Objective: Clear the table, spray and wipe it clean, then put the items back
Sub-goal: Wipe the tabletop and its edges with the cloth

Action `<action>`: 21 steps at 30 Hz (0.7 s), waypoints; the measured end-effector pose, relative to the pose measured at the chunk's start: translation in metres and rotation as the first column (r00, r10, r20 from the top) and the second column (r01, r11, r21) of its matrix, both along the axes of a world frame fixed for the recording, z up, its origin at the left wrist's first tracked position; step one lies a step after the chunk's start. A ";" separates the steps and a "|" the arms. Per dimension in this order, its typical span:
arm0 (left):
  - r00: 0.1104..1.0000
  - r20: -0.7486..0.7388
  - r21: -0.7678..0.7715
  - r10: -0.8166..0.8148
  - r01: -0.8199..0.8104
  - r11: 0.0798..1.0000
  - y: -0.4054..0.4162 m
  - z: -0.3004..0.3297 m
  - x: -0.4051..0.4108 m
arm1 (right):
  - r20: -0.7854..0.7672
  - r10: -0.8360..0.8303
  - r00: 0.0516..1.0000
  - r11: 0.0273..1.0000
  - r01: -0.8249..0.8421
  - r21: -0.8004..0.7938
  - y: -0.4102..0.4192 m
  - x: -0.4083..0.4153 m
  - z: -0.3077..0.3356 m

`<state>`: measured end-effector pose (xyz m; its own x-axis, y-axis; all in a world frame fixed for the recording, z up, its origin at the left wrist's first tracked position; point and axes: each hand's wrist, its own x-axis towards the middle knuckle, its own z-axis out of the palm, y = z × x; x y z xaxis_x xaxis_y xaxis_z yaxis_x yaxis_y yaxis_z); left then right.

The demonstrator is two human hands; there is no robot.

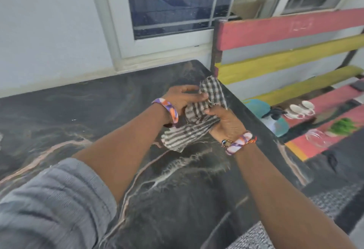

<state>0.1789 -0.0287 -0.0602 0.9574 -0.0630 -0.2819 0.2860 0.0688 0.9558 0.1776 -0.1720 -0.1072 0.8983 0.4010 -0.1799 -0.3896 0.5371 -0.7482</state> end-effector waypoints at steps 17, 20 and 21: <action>0.953 0.302 0.441 0.032 -0.170 0.881 -0.098 0.029 -0.002 | 0.201 -0.214 0.956 0.551 0.288 -0.783 -0.145 -0.049 0.012; 0.982 0.188 0.670 -0.018 -0.115 0.733 -0.069 0.004 -0.003 | 0.329 0.123 0.936 -0.171 0.346 -0.922 -0.140 -0.052 -0.013; 0.986 0.168 0.735 -0.019 -0.112 0.669 -0.056 -0.004 -0.003 | 0.340 0.249 0.907 -0.227 0.396 -0.890 -0.135 -0.055 -0.019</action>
